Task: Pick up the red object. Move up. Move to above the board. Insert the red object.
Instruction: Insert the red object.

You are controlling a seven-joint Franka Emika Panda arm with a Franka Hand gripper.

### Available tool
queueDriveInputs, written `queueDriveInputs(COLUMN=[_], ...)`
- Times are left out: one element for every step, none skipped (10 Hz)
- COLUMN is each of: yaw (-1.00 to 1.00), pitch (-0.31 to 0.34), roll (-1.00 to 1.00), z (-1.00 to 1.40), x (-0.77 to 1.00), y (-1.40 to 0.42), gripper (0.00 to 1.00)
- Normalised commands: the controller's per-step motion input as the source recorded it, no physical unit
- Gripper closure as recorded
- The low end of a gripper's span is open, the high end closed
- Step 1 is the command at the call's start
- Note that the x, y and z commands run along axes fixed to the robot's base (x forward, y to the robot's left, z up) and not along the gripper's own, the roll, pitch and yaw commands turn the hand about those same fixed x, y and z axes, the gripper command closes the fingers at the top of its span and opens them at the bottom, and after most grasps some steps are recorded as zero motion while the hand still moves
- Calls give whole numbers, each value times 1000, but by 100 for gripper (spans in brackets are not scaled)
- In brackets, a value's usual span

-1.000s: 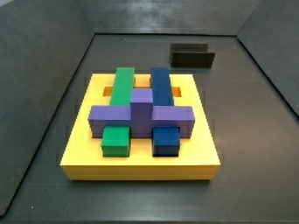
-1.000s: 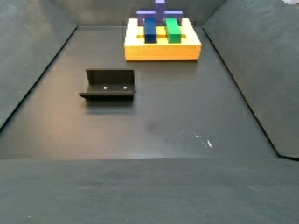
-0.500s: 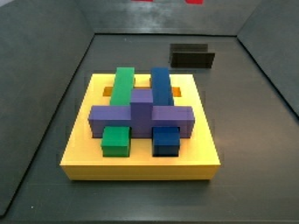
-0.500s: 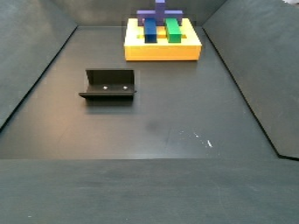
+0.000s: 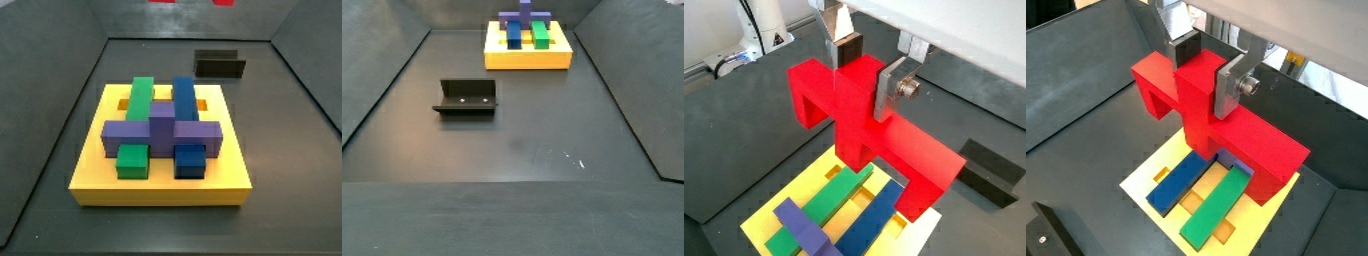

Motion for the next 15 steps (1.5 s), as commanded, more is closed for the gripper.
queueDriveInputs(yaw=[0,17,77,46,57,97,191,220,229,351,400,246,277,220,89], pitch=[-29,-97,-139,-76,-69,0,-50,-93,-176,-163,-189,-179,-181,-151,-96], roll=[0,37,230,353,369,401,201,16,0,-41,86,340,339,333,226], z=[-94,-211,-326,-426,-529,-411,-571,-686,-791,-894,-823,-534,-520,-437,-257], x=[-54,-149,-143,0,71,394,289,209,0,0,-3,-109,-120,-14,126], y=[0,-131,-337,-543,-434,0,594,760,657,249,0,-214,-157,-151,-231], gripper=[100,100,100,100,100,100,100,100,100,100,100,100,100,100,100])
